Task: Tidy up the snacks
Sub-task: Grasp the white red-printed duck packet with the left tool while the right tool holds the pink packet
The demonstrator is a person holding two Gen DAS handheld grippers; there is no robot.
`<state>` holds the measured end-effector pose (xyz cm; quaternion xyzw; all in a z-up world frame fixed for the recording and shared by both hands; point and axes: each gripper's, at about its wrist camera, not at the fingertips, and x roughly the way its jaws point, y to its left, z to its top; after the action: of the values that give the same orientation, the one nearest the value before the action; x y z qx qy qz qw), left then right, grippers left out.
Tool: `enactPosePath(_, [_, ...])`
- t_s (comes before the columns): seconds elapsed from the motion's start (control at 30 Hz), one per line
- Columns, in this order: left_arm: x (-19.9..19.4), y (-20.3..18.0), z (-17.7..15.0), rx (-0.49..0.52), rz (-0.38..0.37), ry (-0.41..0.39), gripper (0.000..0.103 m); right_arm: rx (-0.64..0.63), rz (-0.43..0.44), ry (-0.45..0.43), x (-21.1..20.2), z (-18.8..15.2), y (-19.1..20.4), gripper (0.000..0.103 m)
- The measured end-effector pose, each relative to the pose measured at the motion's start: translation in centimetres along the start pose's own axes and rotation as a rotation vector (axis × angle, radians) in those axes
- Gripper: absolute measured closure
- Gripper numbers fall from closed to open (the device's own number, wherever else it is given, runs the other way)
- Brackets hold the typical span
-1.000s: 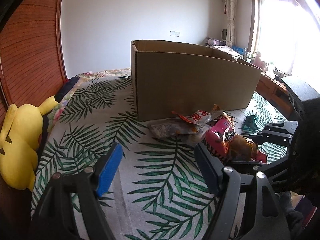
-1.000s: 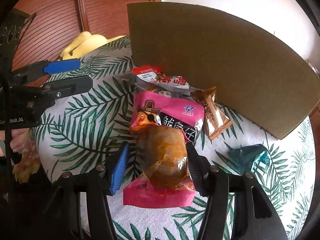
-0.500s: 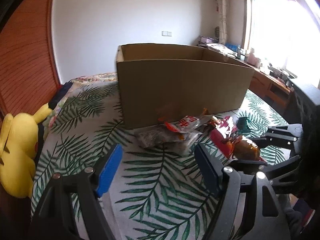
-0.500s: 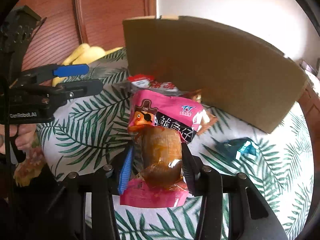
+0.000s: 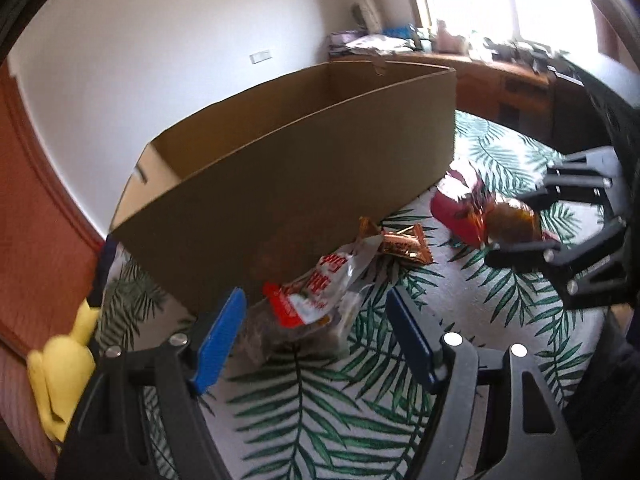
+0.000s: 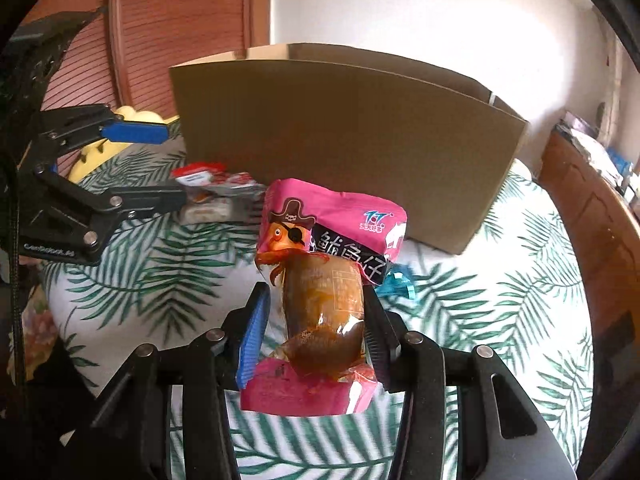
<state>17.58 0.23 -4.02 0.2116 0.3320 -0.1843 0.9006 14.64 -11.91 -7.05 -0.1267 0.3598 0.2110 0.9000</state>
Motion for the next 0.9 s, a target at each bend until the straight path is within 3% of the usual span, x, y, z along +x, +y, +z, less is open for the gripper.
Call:
enactPosePath(0.27, [3.0, 0.1, 2.1, 0.045, -0.013, 0.105, 0.045, 0.026, -0.019, 0.023, 1.4, 0.3, -1.5, 0.057])
enactPosePath(0.57, [5.5, -0.6, 2.8, 0.084, -0.002, 0.187, 0.045, 0.071, 0.017, 0.029, 2.1, -0.4, -2.8, 0.057])
enactPosePath(0.9, [7.5, -1.6, 3.8, 0.067, -0.017, 0.24, 0.043, 0.033, -0.017, 0.037, 2.1, -0.3, -2.2, 0.057])
